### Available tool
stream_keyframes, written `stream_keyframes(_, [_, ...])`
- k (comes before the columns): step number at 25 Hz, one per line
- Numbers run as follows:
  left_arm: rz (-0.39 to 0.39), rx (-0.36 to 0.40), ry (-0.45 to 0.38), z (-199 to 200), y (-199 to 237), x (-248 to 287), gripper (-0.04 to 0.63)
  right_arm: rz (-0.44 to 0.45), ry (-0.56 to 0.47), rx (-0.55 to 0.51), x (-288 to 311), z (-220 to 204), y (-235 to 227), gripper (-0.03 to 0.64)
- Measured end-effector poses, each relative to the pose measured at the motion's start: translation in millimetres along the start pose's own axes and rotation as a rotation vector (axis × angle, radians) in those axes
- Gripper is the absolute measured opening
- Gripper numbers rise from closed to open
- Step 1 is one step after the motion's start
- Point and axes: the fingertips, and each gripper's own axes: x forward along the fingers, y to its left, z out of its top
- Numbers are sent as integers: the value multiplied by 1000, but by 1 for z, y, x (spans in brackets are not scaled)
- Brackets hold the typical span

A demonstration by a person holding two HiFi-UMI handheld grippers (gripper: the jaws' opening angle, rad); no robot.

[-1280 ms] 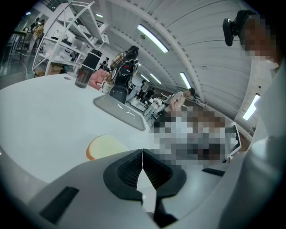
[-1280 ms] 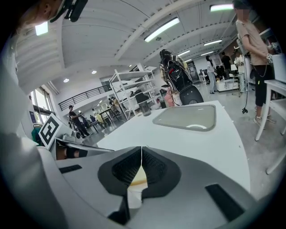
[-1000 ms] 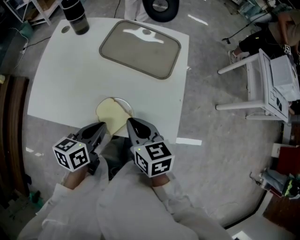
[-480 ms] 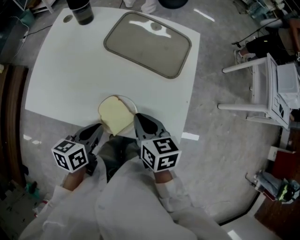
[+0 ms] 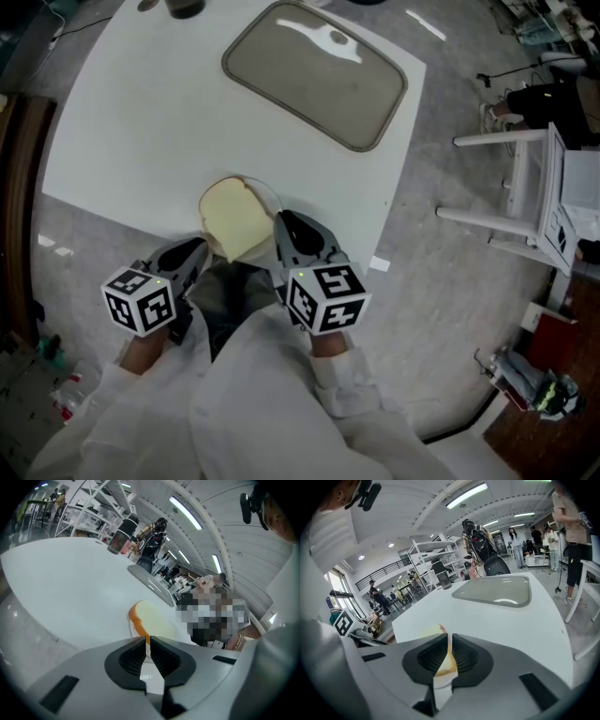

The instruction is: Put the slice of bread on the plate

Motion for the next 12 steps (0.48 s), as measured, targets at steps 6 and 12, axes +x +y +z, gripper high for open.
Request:
stream_keyframes(6, [-4,-48,17,-6,4,1,14,2,14,-10,11,1,-3,18])
stream_keyframes(12, [-17,-102,51,-15,14,-4,20,2,36,-16,23,-6,0,20])
